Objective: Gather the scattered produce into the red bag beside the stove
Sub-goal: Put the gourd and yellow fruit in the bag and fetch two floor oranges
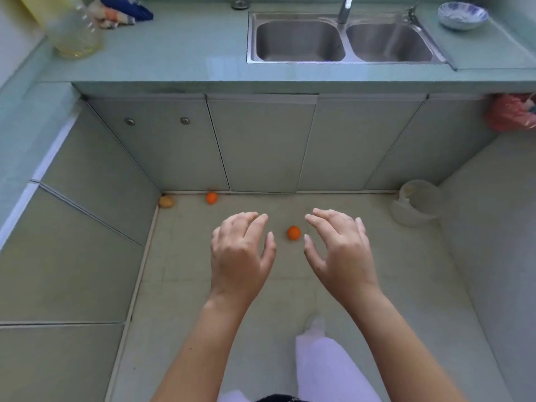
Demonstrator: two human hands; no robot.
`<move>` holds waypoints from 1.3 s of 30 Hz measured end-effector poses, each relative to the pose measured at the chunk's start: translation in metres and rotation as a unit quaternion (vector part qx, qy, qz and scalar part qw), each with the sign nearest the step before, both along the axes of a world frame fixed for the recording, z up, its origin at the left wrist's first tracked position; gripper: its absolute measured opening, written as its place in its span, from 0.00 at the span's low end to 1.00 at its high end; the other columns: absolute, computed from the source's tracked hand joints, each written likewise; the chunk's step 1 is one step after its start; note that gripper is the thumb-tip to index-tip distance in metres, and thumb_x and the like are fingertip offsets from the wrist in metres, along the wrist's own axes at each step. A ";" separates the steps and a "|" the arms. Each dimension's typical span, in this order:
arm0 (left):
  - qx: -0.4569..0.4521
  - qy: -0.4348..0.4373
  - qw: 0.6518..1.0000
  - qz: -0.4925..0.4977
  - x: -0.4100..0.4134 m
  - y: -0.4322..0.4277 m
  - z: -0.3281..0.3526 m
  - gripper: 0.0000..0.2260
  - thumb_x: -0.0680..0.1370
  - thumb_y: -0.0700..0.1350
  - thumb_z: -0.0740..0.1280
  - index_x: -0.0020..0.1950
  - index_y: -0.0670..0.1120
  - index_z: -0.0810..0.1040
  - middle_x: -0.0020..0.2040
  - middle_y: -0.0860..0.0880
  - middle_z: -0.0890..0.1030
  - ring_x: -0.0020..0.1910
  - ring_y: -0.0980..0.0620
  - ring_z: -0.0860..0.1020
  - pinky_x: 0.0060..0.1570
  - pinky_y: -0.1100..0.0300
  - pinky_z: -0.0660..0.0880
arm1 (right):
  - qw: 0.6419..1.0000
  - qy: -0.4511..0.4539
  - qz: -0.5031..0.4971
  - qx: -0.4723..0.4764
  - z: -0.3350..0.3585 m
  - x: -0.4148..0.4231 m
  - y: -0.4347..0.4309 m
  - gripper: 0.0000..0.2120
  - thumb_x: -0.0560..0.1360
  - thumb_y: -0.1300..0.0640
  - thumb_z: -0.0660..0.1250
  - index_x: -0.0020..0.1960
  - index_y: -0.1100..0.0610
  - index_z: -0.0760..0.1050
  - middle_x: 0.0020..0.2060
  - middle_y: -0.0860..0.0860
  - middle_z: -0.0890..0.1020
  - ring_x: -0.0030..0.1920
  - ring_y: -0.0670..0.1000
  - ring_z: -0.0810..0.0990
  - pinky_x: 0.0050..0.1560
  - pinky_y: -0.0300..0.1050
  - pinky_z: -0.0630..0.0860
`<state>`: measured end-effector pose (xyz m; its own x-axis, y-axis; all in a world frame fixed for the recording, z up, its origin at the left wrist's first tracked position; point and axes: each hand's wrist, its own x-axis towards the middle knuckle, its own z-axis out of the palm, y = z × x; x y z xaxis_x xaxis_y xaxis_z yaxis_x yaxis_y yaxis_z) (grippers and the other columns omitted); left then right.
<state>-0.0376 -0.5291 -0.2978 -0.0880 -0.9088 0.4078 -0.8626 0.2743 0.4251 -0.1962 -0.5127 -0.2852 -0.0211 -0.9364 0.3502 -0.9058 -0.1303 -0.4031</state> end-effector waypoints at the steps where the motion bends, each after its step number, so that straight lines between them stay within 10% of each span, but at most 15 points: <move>1: 0.004 0.000 1.000 0.016 -0.012 -0.012 -0.002 0.16 0.73 0.49 0.60 0.54 0.43 0.80 0.52 0.45 0.81 0.53 0.45 0.75 0.51 0.53 0.66 | 1.000 0.006 0.019 0.000 -0.001 -0.012 -0.016 0.17 0.70 0.52 0.59 0.52 0.58 0.78 0.52 0.54 0.81 0.54 0.57 0.78 0.57 0.67 0.67; 19: 0.096 -0.033 0.967 0.236 -0.034 -0.099 -0.110 0.17 0.72 0.48 0.59 0.52 0.42 0.81 0.50 0.44 0.81 0.50 0.42 0.78 0.49 0.53 0.67 | 0.975 0.027 0.215 0.050 -0.124 -0.073 -0.196 0.12 0.68 0.57 0.67 0.50 0.60 0.79 0.49 0.55 0.82 0.52 0.60 0.79 0.55 0.66 0.69; 39: 0.125 -0.026 0.982 0.140 0.009 -0.197 -0.523 0.15 0.72 0.48 0.60 0.52 0.42 0.80 0.51 0.44 0.80 0.53 0.47 0.72 0.52 0.54 0.66 | 0.975 0.057 0.162 0.144 -0.553 -0.062 -0.284 0.19 0.70 0.48 0.56 0.50 0.59 0.78 0.50 0.56 0.82 0.52 0.59 0.78 0.53 0.63 0.71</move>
<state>-0.0282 -0.7260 -0.8210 0.1657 -0.9712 0.1713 -0.9114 -0.0844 0.4029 -0.2585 -0.7964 -0.8386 0.3152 -0.9474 0.0550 -0.8772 -0.3129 -0.3641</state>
